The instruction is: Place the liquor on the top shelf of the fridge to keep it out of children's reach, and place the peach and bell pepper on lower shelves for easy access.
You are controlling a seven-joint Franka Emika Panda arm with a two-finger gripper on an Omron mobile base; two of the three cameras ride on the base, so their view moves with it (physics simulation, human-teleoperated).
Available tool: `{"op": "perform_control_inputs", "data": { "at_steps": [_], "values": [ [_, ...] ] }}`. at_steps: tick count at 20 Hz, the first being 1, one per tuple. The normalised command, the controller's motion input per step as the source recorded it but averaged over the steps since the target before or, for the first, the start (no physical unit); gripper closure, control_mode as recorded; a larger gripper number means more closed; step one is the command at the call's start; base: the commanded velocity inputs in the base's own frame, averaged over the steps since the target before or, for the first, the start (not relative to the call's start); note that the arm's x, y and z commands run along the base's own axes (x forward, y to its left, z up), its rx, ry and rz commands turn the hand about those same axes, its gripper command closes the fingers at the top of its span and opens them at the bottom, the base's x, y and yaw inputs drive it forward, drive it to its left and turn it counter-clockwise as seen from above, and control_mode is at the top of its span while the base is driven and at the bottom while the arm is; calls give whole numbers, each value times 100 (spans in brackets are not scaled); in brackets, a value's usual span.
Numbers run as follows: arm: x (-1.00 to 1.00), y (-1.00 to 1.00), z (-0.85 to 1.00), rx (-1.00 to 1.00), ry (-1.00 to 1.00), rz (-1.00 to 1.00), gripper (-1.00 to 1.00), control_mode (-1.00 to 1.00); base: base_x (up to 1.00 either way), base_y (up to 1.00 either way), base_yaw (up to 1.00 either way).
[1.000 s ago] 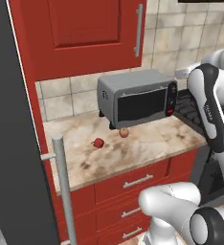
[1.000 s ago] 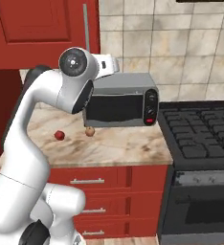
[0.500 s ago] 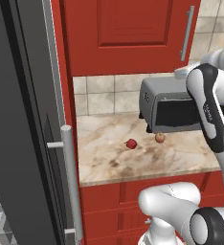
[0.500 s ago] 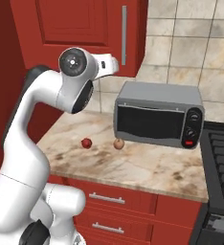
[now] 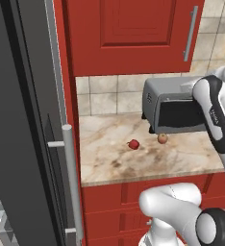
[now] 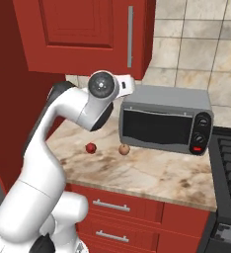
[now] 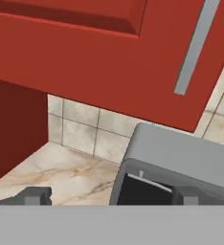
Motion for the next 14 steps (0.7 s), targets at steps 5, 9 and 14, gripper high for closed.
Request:
{"op": "perform_control_inputs", "data": {
  "at_steps": [5, 9, 14],
  "values": [
    [29, -21, -59, 0, 2, -22, -100, -100, 0, 0, 0],
    [17, -9, -47, 0, 12, -31, -100, -100, 0, 0, 0],
    [8, -6, -52, 0, 19, -25, -100, -100, 0, 0, 0]
  ]
}}
